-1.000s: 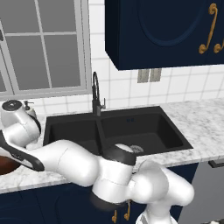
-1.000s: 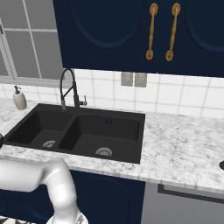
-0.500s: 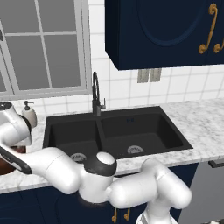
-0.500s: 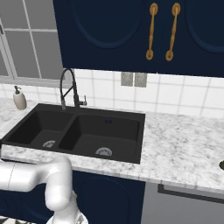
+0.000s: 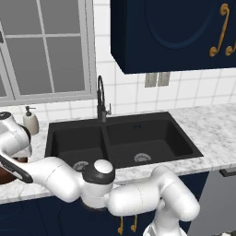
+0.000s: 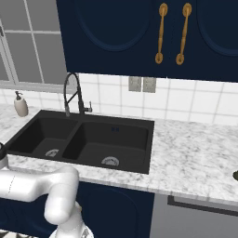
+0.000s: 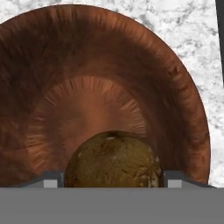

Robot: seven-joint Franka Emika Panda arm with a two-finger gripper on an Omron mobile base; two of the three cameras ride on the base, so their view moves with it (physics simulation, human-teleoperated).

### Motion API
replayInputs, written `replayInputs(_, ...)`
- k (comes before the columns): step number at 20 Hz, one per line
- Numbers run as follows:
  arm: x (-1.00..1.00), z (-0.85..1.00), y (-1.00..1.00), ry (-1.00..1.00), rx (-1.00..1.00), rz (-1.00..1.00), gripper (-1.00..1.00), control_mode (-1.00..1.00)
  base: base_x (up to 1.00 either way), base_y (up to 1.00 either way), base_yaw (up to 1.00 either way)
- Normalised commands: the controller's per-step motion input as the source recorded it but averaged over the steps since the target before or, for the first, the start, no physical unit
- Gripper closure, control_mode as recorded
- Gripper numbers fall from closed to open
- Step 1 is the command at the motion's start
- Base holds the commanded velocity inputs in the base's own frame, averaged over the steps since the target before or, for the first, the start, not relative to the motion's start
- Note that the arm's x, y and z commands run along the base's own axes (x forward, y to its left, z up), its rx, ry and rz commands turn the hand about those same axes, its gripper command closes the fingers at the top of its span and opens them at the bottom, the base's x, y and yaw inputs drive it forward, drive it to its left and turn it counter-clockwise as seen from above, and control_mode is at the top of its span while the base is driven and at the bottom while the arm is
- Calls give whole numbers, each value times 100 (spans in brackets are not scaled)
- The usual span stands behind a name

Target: Pick the mushroom from the sink and place it in the bowl. Then pick the bowl and place it in the microwave. Then close the microwave door and press the start button.

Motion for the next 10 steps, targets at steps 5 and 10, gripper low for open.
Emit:
replayInputs(5,9,-19,3,1,0,-1,-100,-100,0,0,0)
replayInputs(10,0,0,0,0,0,0,-100,-100,0,0,0)
